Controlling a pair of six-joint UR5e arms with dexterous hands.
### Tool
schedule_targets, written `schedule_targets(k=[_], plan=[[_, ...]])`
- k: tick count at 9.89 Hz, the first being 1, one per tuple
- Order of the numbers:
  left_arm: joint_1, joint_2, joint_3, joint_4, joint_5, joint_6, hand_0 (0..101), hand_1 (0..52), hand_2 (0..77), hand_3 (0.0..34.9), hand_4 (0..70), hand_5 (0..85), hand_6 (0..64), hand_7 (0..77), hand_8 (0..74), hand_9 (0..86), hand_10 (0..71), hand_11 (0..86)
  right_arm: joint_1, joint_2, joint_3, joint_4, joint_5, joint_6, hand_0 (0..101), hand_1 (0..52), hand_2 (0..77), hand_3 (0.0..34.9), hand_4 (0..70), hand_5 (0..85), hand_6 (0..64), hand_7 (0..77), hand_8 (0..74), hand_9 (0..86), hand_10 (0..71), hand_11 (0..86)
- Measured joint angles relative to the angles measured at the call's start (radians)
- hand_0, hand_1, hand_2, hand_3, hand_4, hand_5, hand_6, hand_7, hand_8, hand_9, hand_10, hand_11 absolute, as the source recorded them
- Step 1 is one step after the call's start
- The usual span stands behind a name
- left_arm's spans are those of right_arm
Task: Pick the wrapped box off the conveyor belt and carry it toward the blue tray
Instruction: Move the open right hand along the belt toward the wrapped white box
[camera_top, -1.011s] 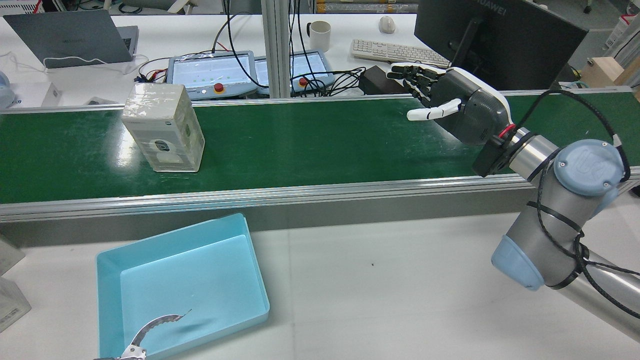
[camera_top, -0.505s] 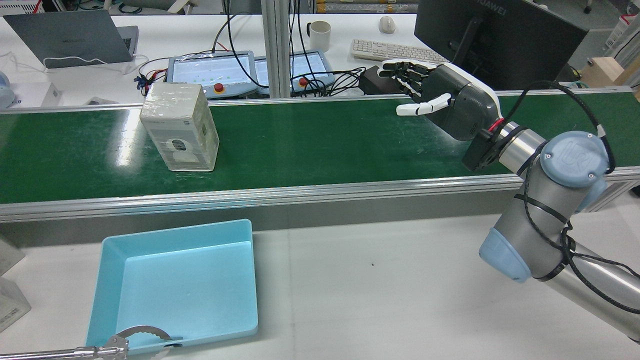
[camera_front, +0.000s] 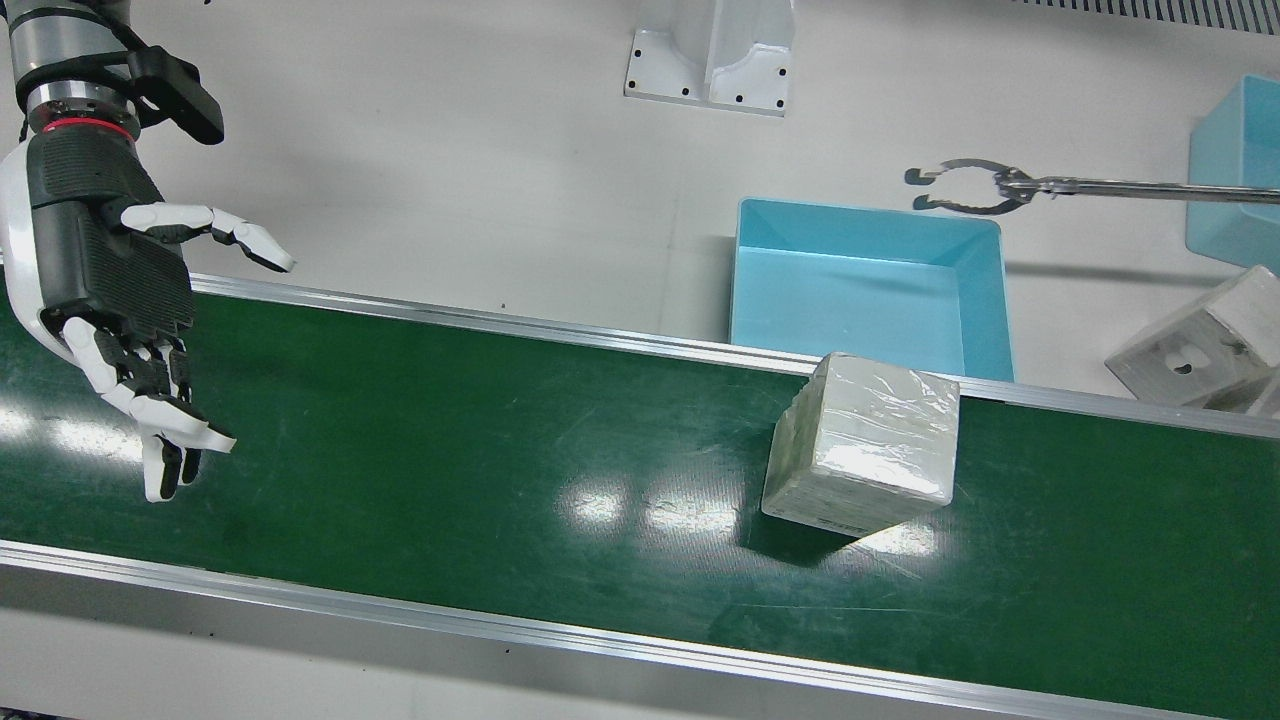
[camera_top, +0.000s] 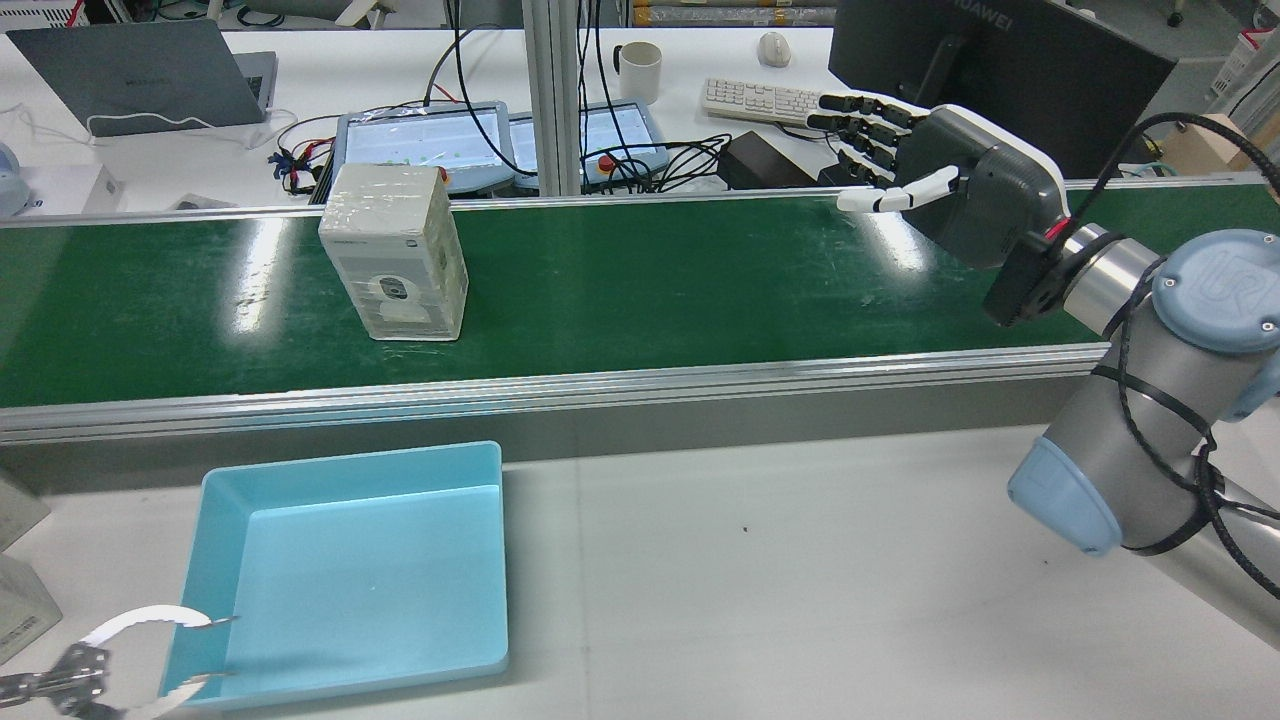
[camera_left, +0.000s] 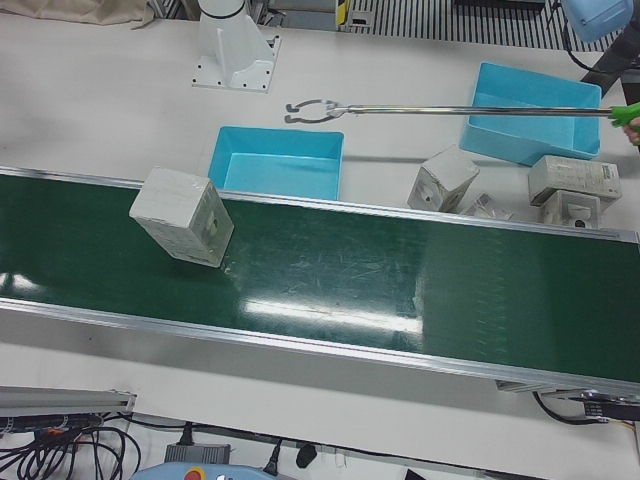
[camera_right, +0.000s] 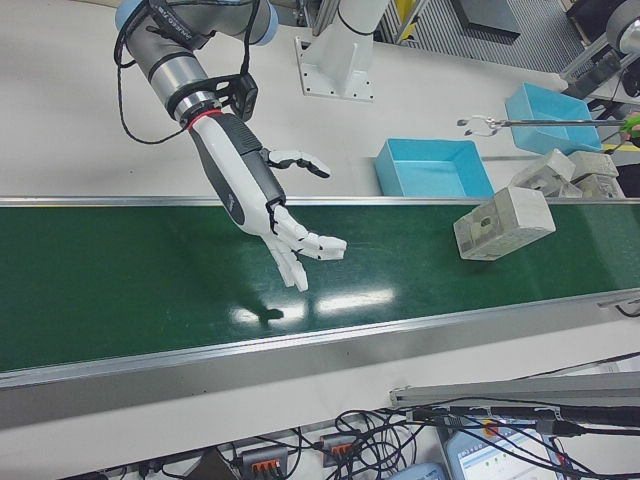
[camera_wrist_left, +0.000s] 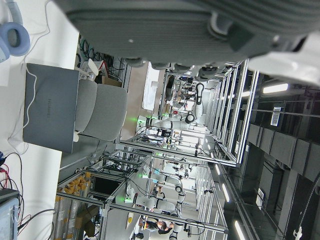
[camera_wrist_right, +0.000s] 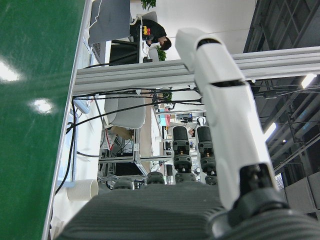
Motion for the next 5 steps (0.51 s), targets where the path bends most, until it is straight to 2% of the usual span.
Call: schedule_targets(k=[1, 3, 4, 5], plan=[[0.0, 0.0, 0.0, 0.0, 0.0, 0.0, 0, 0.0, 1.1, 0.0, 0.0, 0.5, 0.0, 0.5, 0.5, 0.0, 0.0, 0.0, -0.001, -0.002, 0.01, -0.024, -0.008, -0.015, 57, 27.3, 25.6, 8.5, 12.0, 21.8, 4.9, 20.7, 0.0, 1.6, 0.0, 1.6], [0.0, 0.0, 0.0, 0.0, 0.0, 0.0, 0, 0.0, 1.1, 0.0, 0.0, 0.5, 0.0, 0.5, 0.5, 0.0, 0.5, 0.0, -0.004, 0.001, 0.016, -0.037, -0.013, -0.034, 56, 27.3, 25.6, 8.4, 9.8, 19.6, 4.9, 19.6, 0.0, 2.2, 0.0, 1.6], [0.0, 0.0, 0.0, 0.0, 0.0, 0.0, 0, 0.0, 0.5, 0.0, 0.0, 0.5, 0.0, 0.5, 0.5, 0.0, 0.0, 0.5, -0.005, 0.006, 0.021, -0.036, -0.013, -0.034, 51, 20.2, 23.5, 9.8, 9.3, 18.5, 3.8, 16.9, 0.0, 2.2, 0.0, 1.6], [0.0, 0.0, 0.0, 0.0, 0.0, 0.0, 0, 0.0, 0.5, 0.0, 0.0, 1.1, 0.0, 0.5, 0.5, 0.0, 0.5, 0.0, -0.005, 0.018, 0.024, -0.027, -0.012, -0.032, 51, 20.2, 23.5, 9.8, 9.3, 18.5, 3.8, 16.9, 0.0, 2.7, 0.0, 1.6]])
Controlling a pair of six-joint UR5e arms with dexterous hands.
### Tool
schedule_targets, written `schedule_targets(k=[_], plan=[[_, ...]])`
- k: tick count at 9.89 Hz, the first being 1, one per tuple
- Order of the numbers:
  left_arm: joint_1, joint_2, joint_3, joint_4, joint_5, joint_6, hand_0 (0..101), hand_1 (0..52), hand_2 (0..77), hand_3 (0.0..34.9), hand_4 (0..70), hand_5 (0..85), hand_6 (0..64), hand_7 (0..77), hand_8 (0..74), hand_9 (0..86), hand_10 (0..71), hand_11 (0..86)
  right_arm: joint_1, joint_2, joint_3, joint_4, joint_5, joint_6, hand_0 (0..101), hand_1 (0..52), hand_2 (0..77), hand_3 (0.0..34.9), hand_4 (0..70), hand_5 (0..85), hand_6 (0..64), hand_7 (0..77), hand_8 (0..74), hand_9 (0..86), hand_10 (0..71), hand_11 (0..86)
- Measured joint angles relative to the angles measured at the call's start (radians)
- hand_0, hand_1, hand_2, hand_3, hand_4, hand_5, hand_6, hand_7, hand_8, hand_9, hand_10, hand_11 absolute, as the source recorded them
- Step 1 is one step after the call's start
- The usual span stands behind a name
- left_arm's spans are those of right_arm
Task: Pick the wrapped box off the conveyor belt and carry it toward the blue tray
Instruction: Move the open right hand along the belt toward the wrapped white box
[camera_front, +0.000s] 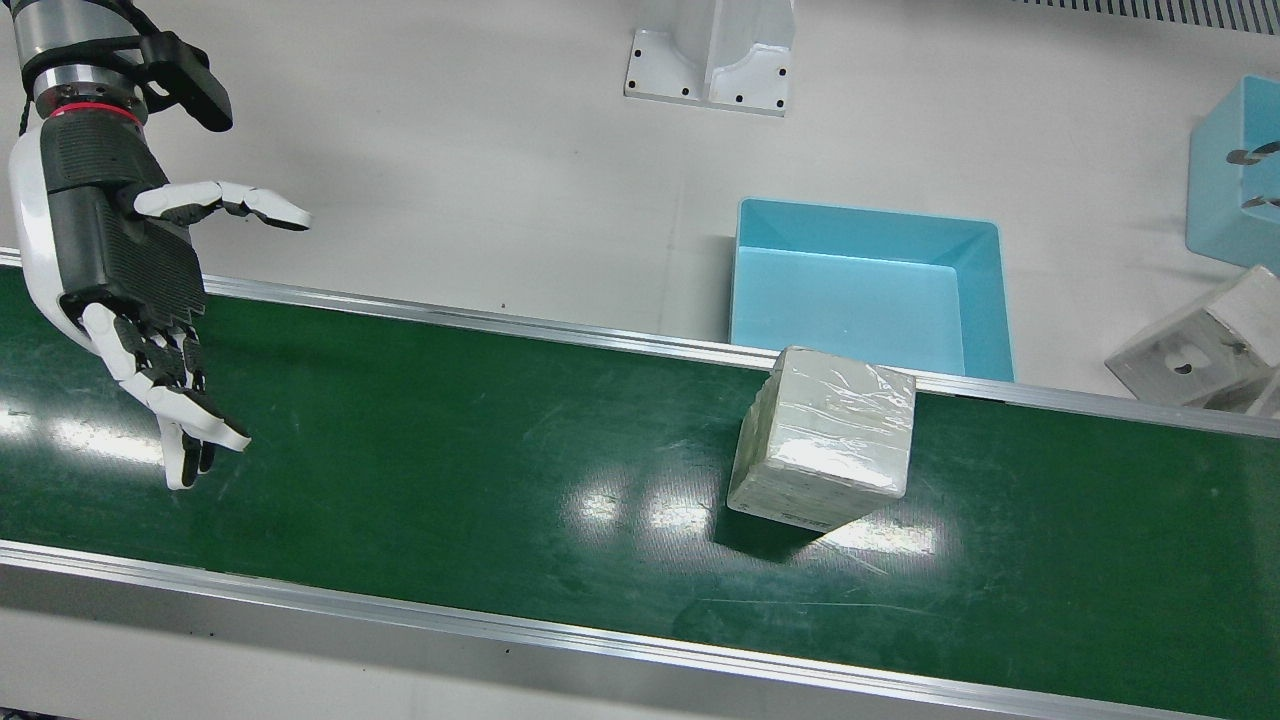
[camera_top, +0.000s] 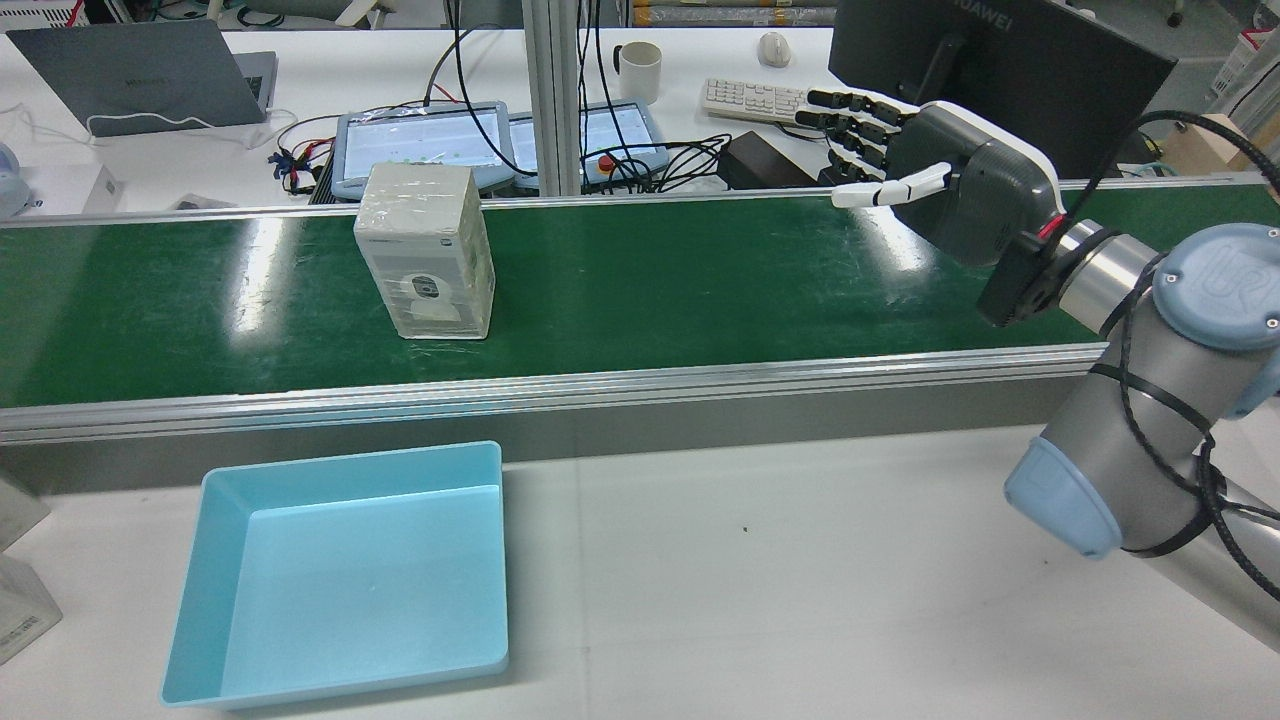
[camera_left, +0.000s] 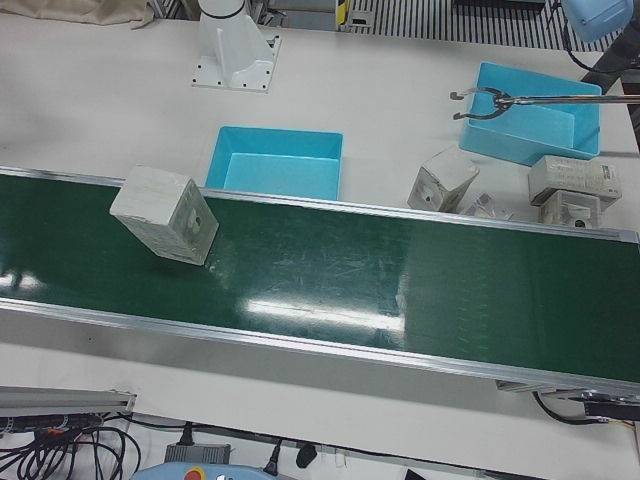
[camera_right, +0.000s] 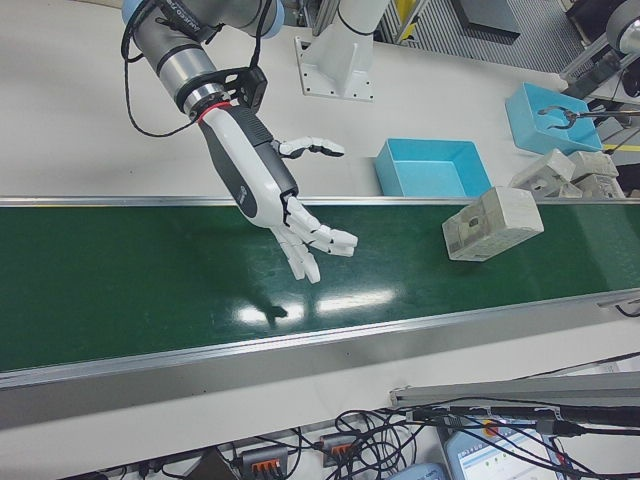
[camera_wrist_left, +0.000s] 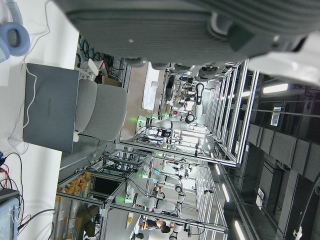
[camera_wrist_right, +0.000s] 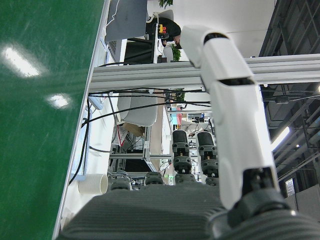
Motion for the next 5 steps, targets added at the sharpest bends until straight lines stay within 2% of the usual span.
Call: schedule_targets(k=[1, 2, 5], plan=[[0.0, 0.0, 0.0, 0.0, 0.0, 0.0, 0, 0.0, 0.5, 0.0, 0.0, 1.1, 0.0, 0.5, 0.5, 0.0, 0.5, 0.0, -0.004, 0.018, -0.004, 0.02, 0.003, -0.002, 50, 20.2, 21.3, 8.4, 9.3, 18.5, 3.8, 16.9, 0.0, 2.2, 0.0, 1.6], [0.0, 0.0, 0.0, 0.0, 0.0, 0.0, 0, 0.0, 0.5, 0.0, 0.0, 1.1, 0.0, 0.5, 0.5, 0.0, 0.5, 0.0, -0.014, 0.033, -0.021, 0.044, 0.006, -0.003, 52, 21.8, 22.9, 3.2, 14.2, 20.2, 6.5, 19.6, 0.0, 2.2, 0.0, 1.6], [0.0, 0.0, 0.0, 0.0, 0.0, 0.0, 0, 0.0, 1.1, 0.0, 0.0, 0.5, 0.0, 0.5, 0.5, 0.0, 0.5, 0.0, -0.04, 0.087, -0.125, 0.153, 0.01, 0.016, 52, 20.7, 21.3, 3.1, 13.1, 20.7, 6.5, 20.2, 0.0, 2.2, 0.0, 1.6]])
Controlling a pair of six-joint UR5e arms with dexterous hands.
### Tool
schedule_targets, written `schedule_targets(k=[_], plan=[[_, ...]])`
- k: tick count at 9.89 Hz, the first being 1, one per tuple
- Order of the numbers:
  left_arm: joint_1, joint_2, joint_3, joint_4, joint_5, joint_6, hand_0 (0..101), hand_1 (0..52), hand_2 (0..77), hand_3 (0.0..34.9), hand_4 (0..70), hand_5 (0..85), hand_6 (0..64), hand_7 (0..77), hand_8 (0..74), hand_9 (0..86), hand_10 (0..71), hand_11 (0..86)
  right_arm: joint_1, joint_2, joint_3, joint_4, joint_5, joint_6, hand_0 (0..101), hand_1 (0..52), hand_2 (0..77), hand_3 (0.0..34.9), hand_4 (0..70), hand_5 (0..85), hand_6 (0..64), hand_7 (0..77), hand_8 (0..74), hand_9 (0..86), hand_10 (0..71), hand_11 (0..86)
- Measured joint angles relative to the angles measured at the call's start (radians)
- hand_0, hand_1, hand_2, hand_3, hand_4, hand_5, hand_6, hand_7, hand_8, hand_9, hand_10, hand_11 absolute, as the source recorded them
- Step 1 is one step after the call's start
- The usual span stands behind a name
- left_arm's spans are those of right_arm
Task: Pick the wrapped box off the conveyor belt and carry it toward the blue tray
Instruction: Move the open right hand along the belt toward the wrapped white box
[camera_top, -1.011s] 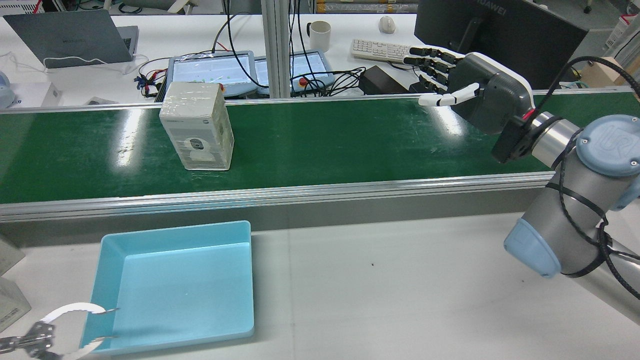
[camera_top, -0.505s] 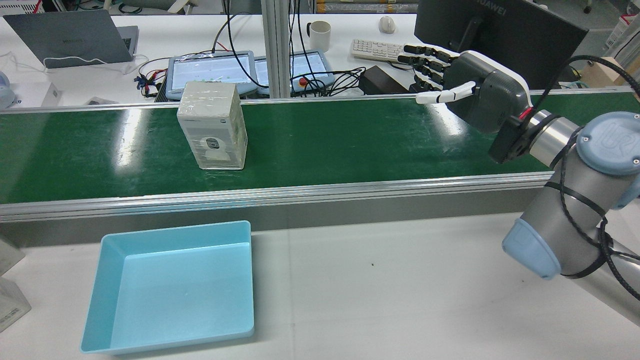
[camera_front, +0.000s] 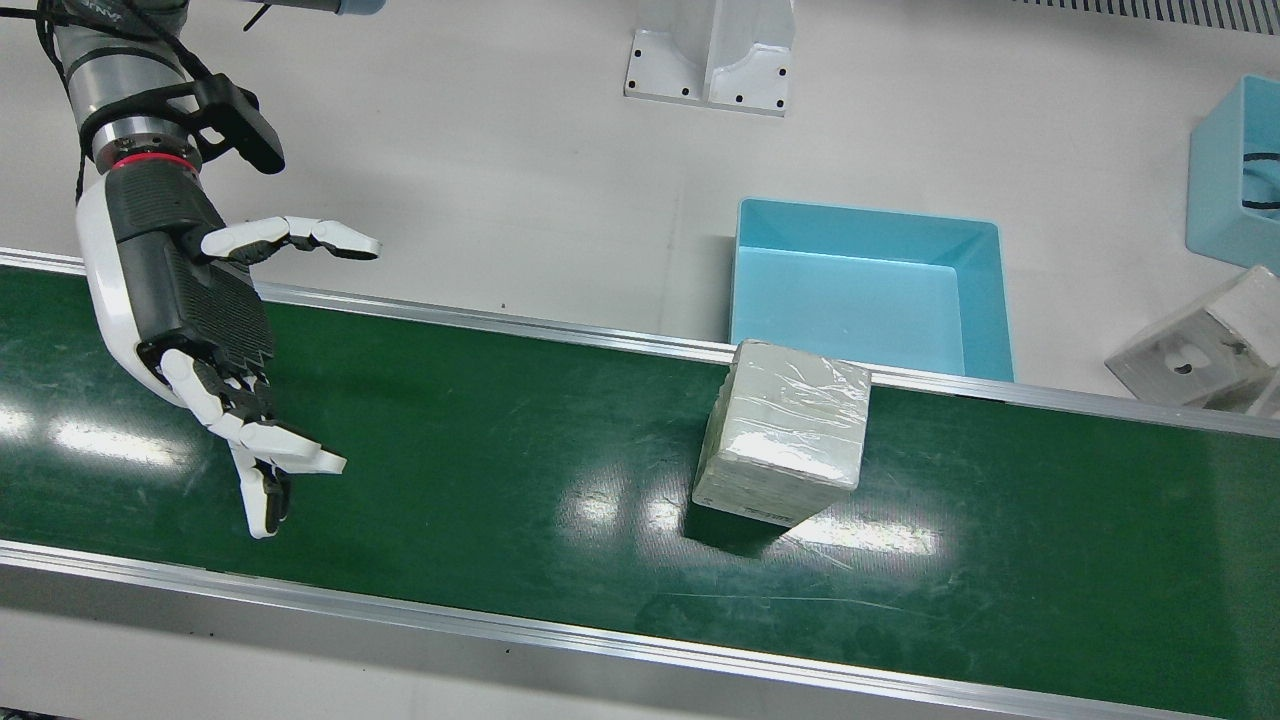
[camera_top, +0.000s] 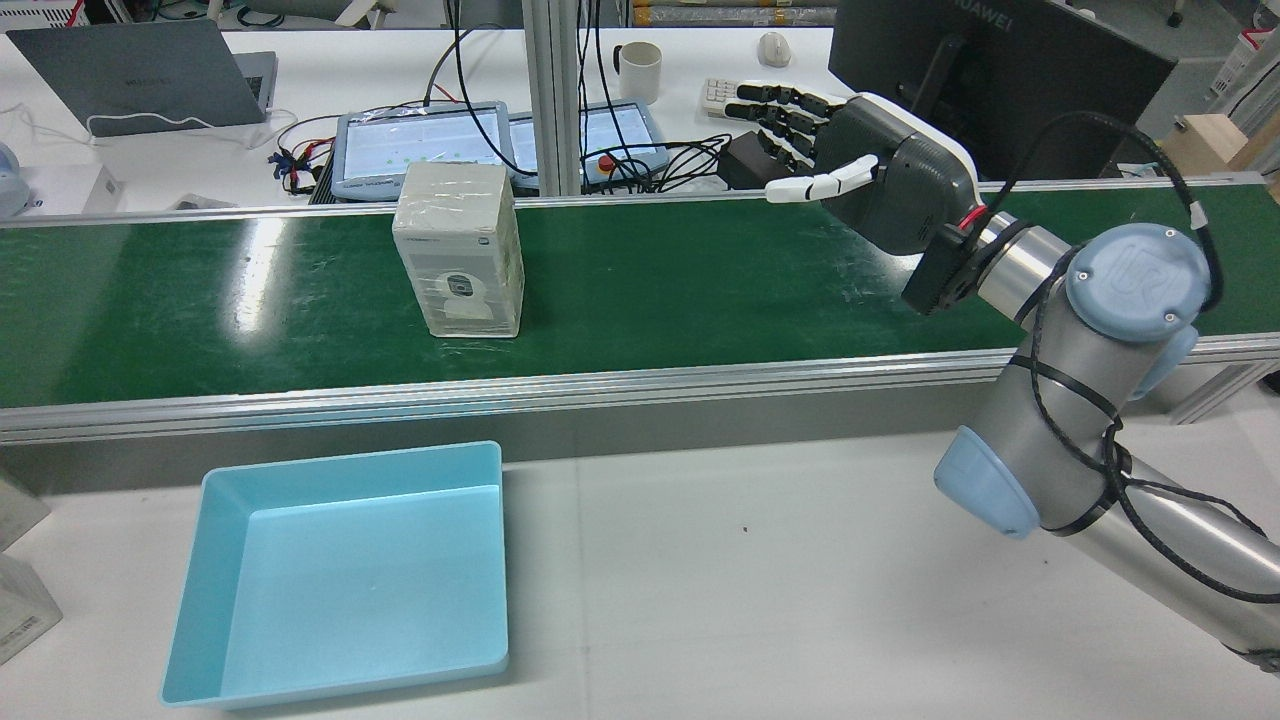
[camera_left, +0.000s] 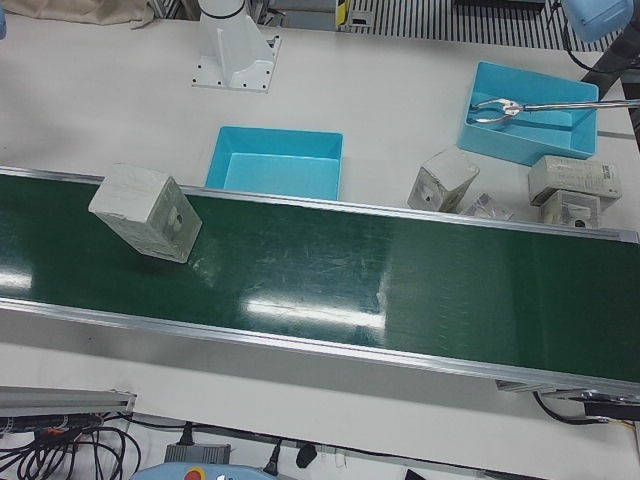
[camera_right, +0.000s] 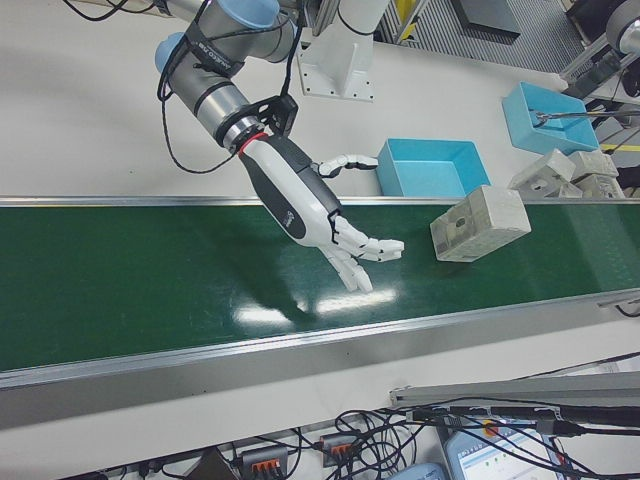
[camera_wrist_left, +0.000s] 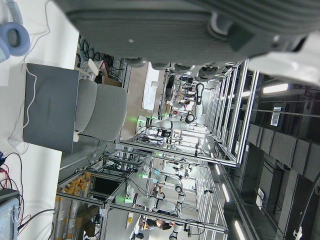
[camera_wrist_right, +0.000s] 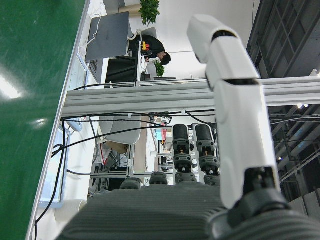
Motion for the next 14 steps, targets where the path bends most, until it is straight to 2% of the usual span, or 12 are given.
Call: schedule_targets(k=[2, 4, 5, 7, 8, 9, 10, 11, 12, 14], plan=[[0.0, 0.0, 0.0, 0.0, 0.0, 0.0, 0, 0.0, 1.1, 0.0, 0.0, 0.5, 0.0, 0.5, 0.5, 0.0, 0.5, 0.0, -0.028, 0.011, -0.052, 0.05, 0.003, 0.01, 52, 20.2, 20.2, 4.1, 12.0, 20.7, 6.5, 20.2, 0.0, 2.2, 0.0, 1.6], [0.0, 0.0, 0.0, 0.0, 0.0, 0.0, 0, 0.0, 1.1, 0.0, 0.0, 0.5, 0.0, 0.5, 0.5, 0.0, 0.5, 0.5, -0.044, 0.015, -0.071, 0.08, 0.014, 0.009, 51, 20.7, 22.4, 4.6, 13.1, 20.7, 6.0, 20.7, 0.0, 2.2, 0.5, 1.6], [0.0, 0.0, 0.0, 0.0, 0.0, 0.0, 0, 0.0, 1.1, 0.0, 0.0, 0.5, 0.0, 0.5, 0.5, 0.0, 0.5, 0.0, -0.047, 0.016, -0.073, 0.083, 0.018, 0.007, 53, 24.0, 24.0, 4.6, 14.7, 22.4, 8.2, 24.0, 0.0, 3.3, 0.5, 1.6], [0.0, 0.0, 0.0, 0.0, 0.0, 0.0, 0, 0.0, 1.1, 0.0, 0.0, 0.5, 0.0, 0.5, 0.5, 0.0, 0.5, 0.0, -0.067, 0.017, -0.077, 0.084, 0.022, -0.002, 55, 24.0, 23.5, 5.6, 13.1, 22.9, 8.2, 24.0, 0.0, 3.3, 0.0, 1.6], [0.0, 0.0, 0.0, 0.0, 0.0, 0.0, 0, 0.0, 1.1, 0.0, 0.0, 0.5, 0.0, 0.5, 0.5, 0.0, 0.5, 0.0, -0.087, 0.02, -0.081, 0.084, 0.029, -0.015, 55, 21.8, 18.0, 8.3, 12.0, 22.4, 6.5, 23.5, 0.0, 3.3, 0.0, 1.6], [0.0, 0.0, 0.0, 0.0, 0.0, 0.0, 0, 0.0, 1.1, 0.0, 0.0, 1.1, 0.0, 0.5, 0.5, 0.0, 0.5, 0.0, -0.099, 0.023, -0.08, 0.084, 0.036, -0.025, 53, 19.1, 15.3, 7.8, 12.0, 21.8, 4.4, 23.5, 0.0, 3.3, 0.0, 1.6], [0.0, 0.0, 0.0, 0.0, 0.0, 0.0, 0, 0.0, 1.1, 0.0, 0.0, 1.1, 0.0, 0.5, 0.5, 0.0, 0.5, 0.0, -0.1, 0.024, -0.079, 0.084, 0.039, -0.03, 53, 19.1, 15.3, 7.8, 12.0, 21.8, 4.4, 23.5, 0.0, 3.3, 0.0, 1.6], [0.0, 0.0, 0.0, 0.0, 0.0, 0.0, 0, 0.0, 1.1, 0.0, 0.0, 1.1, 0.0, 0.5, 0.5, 0.0, 0.5, 0.0, -0.098, 0.025, -0.078, 0.08, 0.041, -0.033, 51, 22.4, 16.4, 11.1, 10.9, 21.3, 4.4, 19.1, 0.0, 3.3, 0.0, 1.6], [0.0, 0.0, 0.0, 0.0, 0.0, 0.0, 0, 0.0, 1.1, 0.0, 0.0, 0.5, 0.0, 0.5, 0.5, 0.0, 0.5, 0.0, -0.096, 0.027, -0.076, 0.061, 0.042, -0.036, 53, 21.3, 18.0, 10.4, 10.9, 21.3, 4.4, 19.6, 0.0, 2.2, 0.0, 1.6], [0.0, 0.0, 0.0, 0.0, 0.0, 0.0, 0, 0.0, 1.1, 0.0, 0.0, 1.1, 0.0, 0.5, 0.5, 0.0, 0.5, 0.0, -0.096, 0.044, -0.067, -0.01, 0.044, -0.048, 53, 21.3, 18.0, 10.4, 10.9, 21.3, 4.4, 19.6, 0.0, 2.2, 0.0, 1.6]])
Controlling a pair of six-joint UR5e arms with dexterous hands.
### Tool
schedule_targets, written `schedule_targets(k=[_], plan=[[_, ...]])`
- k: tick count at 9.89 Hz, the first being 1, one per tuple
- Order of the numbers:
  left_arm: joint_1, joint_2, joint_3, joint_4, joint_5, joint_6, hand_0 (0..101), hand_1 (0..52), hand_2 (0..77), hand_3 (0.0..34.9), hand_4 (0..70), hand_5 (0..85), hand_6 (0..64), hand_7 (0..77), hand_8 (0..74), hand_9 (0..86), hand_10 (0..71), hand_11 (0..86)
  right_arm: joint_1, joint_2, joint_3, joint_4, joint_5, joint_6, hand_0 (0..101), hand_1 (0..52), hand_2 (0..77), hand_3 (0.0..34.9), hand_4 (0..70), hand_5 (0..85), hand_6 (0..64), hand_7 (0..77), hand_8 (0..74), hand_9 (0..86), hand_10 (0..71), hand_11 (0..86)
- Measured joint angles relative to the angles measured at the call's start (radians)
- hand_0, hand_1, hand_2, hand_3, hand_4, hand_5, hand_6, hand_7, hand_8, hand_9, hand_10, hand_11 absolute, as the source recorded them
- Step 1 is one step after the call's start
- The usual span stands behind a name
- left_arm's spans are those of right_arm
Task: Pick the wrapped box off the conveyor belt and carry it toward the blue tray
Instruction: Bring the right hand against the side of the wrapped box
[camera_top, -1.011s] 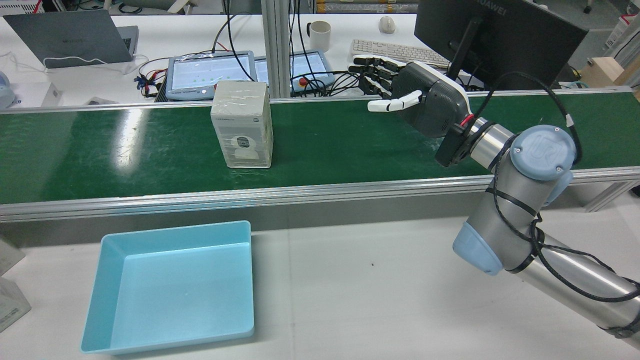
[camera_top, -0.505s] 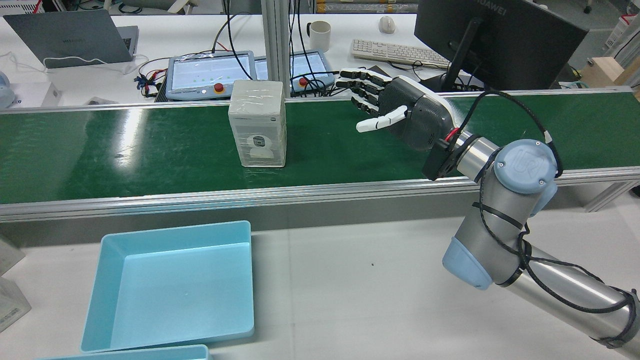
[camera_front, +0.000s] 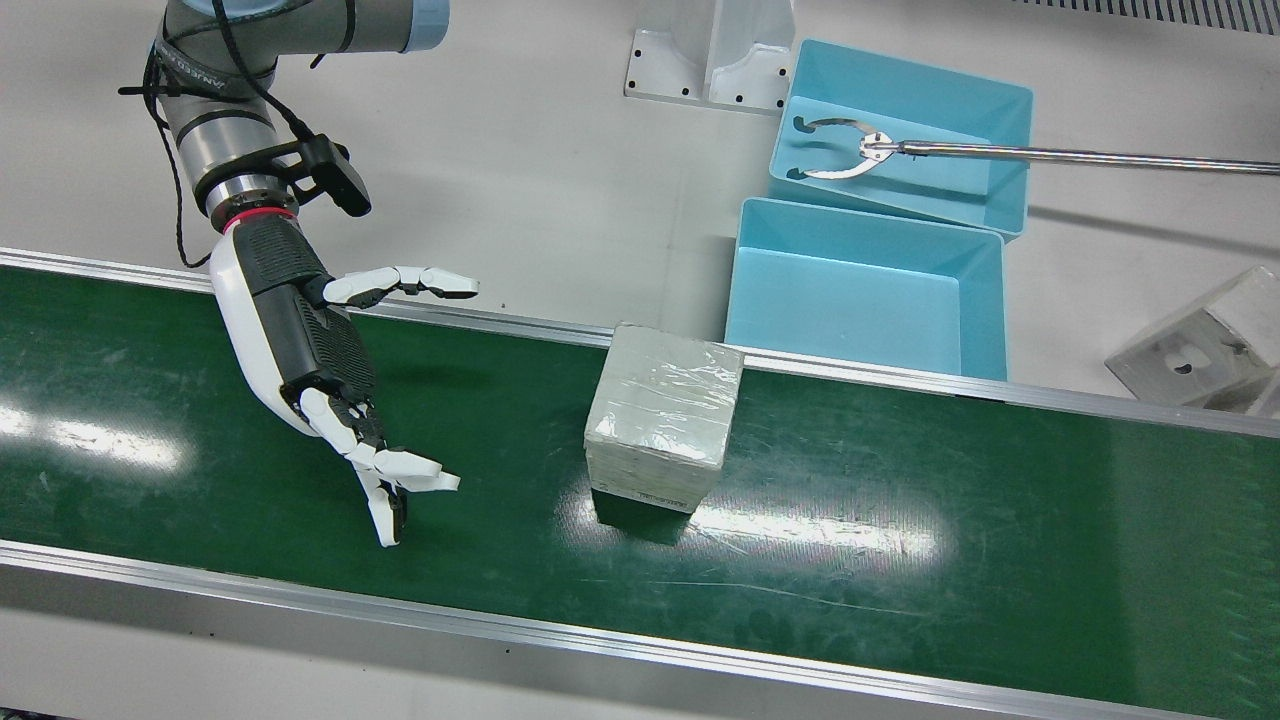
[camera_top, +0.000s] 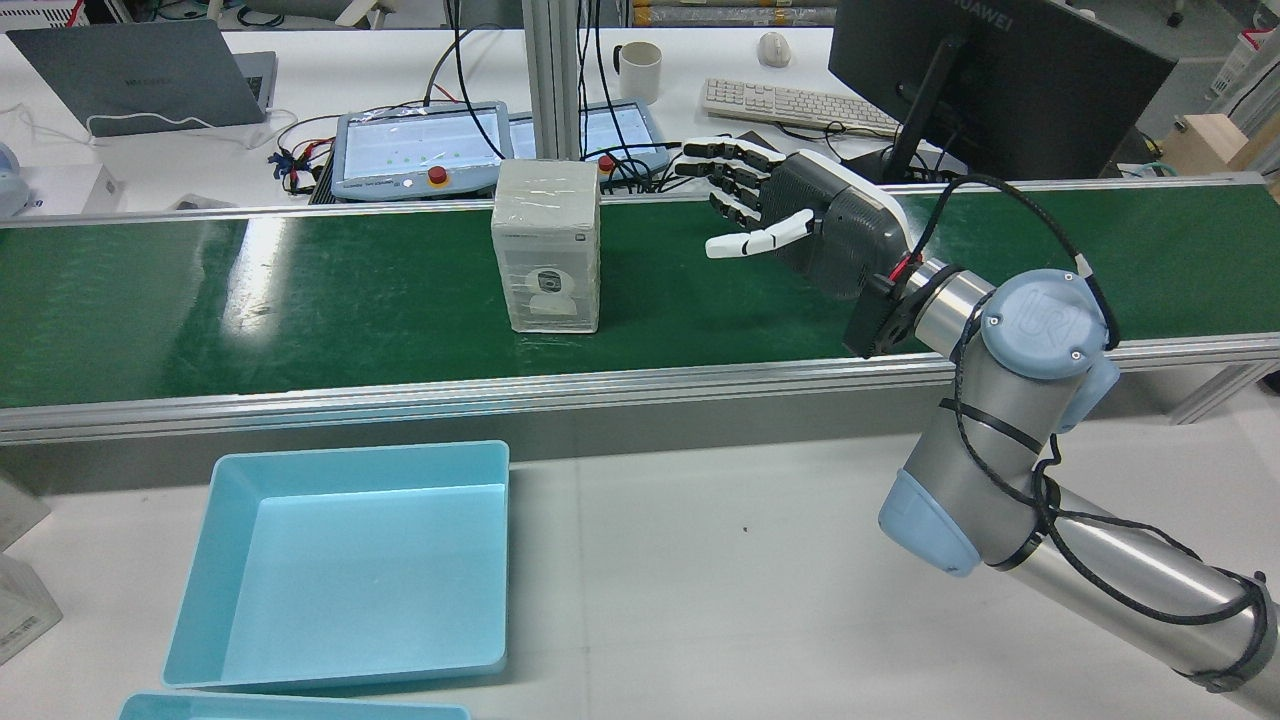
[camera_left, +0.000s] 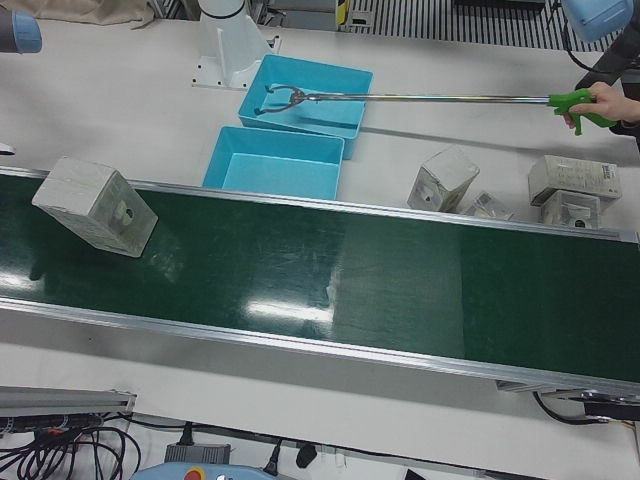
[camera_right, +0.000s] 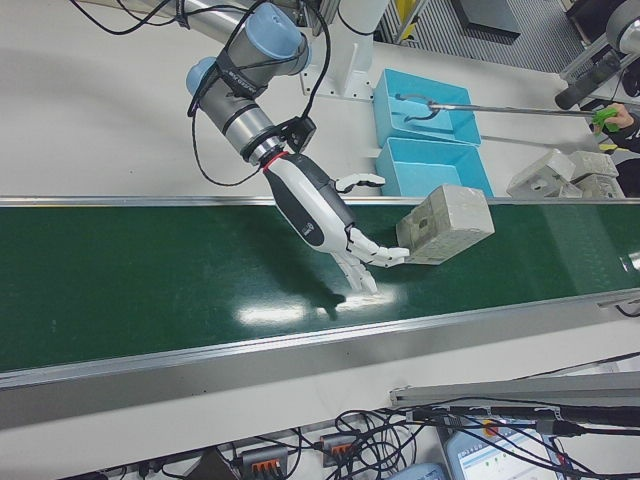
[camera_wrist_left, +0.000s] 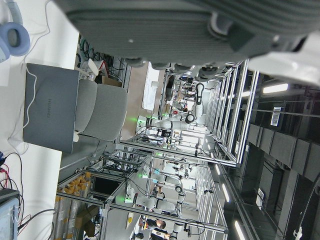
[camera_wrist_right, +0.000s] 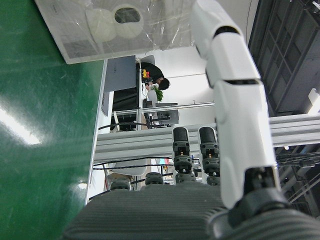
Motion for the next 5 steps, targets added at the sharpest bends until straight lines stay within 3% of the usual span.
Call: schedule_targets(k=[2, 5], plan=[[0.0, 0.0, 0.0, 0.0, 0.0, 0.0, 0, 0.0, 0.5, 0.0, 0.0, 1.1, 0.0, 0.5, 0.5, 0.0, 0.5, 0.0, -0.007, 0.022, 0.006, -0.054, 0.012, -0.027, 54, 22.9, 20.2, 10.8, 10.9, 21.8, 4.9, 21.3, 0.0, 3.8, 0.0, 1.6], [0.0, 0.0, 0.0, 0.0, 0.0, 0.0, 0, 0.0, 1.1, 0.0, 0.0, 1.1, 0.0, 0.5, 0.5, 0.0, 0.5, 0.0, -0.037, 0.032, 0.017, -0.077, 0.052, -0.039, 54, 24.5, 23.5, 11.4, 9.8, 23.5, 4.9, 22.4, 0.0, 2.2, 0.0, 1.6]])
